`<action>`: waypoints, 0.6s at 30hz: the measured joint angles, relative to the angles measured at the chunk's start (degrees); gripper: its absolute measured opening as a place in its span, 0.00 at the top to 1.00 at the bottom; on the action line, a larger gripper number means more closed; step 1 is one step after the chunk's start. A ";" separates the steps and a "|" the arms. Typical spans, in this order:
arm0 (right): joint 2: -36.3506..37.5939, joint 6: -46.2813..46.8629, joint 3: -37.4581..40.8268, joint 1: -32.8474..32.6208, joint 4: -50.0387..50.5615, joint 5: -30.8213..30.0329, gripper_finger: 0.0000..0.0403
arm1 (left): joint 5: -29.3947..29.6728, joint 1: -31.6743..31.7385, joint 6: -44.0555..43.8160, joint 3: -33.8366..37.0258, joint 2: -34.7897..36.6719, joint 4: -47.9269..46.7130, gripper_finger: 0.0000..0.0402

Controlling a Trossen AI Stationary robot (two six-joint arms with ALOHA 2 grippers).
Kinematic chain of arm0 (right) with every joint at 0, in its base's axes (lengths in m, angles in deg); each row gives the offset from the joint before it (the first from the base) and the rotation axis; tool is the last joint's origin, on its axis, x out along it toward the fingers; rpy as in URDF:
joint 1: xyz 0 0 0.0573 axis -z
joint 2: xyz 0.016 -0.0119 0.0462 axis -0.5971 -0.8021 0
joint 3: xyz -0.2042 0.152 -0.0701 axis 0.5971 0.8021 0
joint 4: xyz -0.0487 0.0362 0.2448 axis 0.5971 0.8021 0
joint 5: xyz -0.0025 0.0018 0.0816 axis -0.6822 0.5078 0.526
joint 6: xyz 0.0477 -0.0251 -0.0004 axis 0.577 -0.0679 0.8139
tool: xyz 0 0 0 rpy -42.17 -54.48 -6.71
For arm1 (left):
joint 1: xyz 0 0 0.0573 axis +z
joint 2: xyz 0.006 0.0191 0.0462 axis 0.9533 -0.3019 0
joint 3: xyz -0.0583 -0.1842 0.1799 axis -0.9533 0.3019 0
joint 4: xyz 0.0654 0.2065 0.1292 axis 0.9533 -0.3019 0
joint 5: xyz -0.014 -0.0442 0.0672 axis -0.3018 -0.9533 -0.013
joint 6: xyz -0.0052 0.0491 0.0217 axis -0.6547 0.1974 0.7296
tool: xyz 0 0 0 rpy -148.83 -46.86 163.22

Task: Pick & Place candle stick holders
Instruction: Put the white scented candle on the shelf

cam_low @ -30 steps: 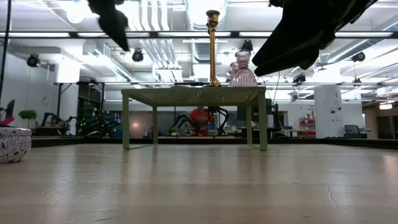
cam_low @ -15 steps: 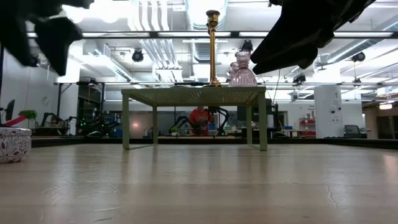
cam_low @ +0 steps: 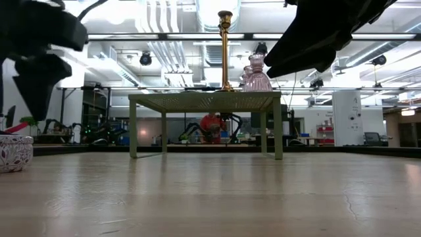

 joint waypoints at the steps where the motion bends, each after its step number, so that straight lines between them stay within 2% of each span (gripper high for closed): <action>1: 0.00 -0.02 0.00 0.00 0.02 0.00 0.49 | -0.10 -0.17 -0.14 0.63 0.00 1.04 0.10; 7: 0.00 -0.43 0.00 0.00 0.07 0.00 0.49 | -1.49 -0.80 -0.37 3.55 0.00 6.37 0.10; 14: 0.00 -0.44 0.00 0.00 -0.01 -0.01 0.49 | -2.37 -1.16 -1.87 6.60 0.00 7.34 0.10; 18: 0.00 -0.42 0.00 0.02 -0.02 -0.22 0.49 | -2.78 -1.39 -2.42 9.09 0.00 12.35 0.10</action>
